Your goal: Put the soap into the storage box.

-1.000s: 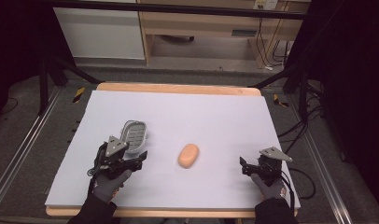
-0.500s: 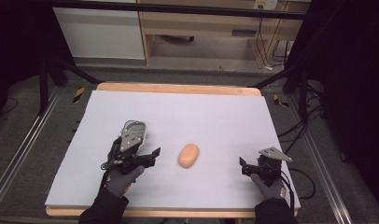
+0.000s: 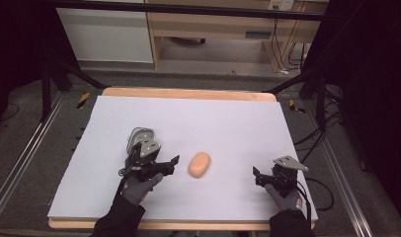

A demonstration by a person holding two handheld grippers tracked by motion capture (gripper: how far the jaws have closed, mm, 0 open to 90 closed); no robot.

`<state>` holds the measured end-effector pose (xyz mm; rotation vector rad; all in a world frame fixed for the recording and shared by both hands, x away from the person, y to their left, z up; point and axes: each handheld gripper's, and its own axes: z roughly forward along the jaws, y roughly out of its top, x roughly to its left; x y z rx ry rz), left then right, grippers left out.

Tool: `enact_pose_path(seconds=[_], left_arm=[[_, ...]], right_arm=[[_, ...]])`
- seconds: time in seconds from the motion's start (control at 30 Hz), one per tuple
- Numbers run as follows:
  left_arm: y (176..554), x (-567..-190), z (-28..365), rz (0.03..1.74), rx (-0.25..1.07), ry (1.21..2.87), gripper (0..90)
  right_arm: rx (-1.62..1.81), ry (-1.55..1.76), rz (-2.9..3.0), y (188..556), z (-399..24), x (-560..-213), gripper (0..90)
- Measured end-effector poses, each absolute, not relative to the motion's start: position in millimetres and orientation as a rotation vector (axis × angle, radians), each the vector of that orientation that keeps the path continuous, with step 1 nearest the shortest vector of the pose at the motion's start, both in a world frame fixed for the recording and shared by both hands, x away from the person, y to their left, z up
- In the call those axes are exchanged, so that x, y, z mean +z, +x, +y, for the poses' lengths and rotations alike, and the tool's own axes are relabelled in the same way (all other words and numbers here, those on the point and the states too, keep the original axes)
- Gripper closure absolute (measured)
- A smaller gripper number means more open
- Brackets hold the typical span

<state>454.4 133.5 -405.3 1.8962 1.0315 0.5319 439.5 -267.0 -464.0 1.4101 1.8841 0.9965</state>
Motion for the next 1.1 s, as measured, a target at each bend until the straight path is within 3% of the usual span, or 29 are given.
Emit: enact_pose_path(seconds=[1.1], left_arm=[[471,-422,81,0.996,0.484,2.010,21.8]], right_arm=[[1.000,1.412,1.883,441,-267,-464,6.7]])
